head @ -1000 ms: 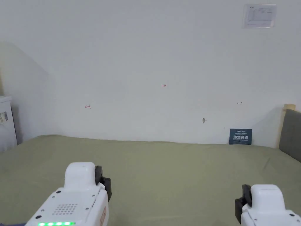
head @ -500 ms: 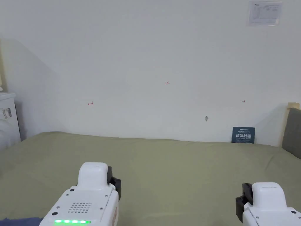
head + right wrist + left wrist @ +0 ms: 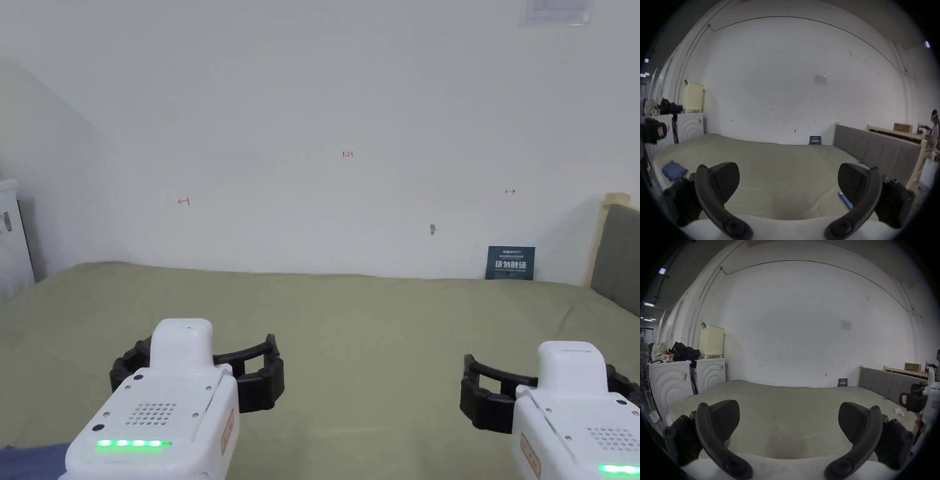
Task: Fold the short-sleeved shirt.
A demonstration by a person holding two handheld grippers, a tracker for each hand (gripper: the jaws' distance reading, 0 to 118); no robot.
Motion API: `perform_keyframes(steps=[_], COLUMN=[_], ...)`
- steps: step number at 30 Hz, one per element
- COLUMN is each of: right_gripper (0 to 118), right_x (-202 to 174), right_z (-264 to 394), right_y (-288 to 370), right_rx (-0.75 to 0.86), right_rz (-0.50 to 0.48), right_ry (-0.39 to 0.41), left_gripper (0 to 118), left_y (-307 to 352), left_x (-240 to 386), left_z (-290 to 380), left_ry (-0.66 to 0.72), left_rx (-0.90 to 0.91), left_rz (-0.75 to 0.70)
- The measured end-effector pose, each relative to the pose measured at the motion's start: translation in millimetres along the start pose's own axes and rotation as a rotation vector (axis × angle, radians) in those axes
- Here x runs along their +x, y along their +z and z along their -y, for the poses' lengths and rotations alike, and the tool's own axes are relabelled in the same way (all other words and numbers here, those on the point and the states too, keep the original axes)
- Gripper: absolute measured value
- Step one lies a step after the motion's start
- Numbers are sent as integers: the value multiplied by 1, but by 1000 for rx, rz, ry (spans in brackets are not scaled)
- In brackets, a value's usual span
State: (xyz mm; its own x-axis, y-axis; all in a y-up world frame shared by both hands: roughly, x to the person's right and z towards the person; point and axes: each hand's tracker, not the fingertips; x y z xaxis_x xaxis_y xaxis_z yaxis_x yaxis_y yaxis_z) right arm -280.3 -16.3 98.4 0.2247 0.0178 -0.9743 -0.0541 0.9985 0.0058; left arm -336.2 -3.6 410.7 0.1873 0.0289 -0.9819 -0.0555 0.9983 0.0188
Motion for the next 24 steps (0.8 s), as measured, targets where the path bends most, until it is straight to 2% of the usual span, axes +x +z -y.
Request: perform_keyframes(steps=[2,4,6,13,17,19,21,24], right_gripper=[117,118,118,118,118,118,118,118], right_x=[5,7,9,5,-3,-6,-5,-13], right_z=[0,-7,-9,-17,-13,-8,-7,-13], right_y=[-4,5,11,4,2,1,0,16], right_rx=[-29,2,42,40,34,53,57,82], right_rz=[-66,-22,4,71,114,91,45,50], right_ry=[-97,-160,-153,-55,112,160,156,201], left_gripper=[118,118,118,118,118,118,118,118], left_y=[-3,-6,-5,-6,-8,-7,-7,-1], left_x=[1,3,2,-6,-4,-1,0,4], left_z=[-2,-4,-5,-14,-14,-15,-16,-20], left_ry=[-3,-23,-29,52,29,-3,-4,11], left_rx=[-28,-34,-19,-33,-38,-16,-7,-8], left_rz=[15,-20,-21,-44,-39,-47,-48,-34])
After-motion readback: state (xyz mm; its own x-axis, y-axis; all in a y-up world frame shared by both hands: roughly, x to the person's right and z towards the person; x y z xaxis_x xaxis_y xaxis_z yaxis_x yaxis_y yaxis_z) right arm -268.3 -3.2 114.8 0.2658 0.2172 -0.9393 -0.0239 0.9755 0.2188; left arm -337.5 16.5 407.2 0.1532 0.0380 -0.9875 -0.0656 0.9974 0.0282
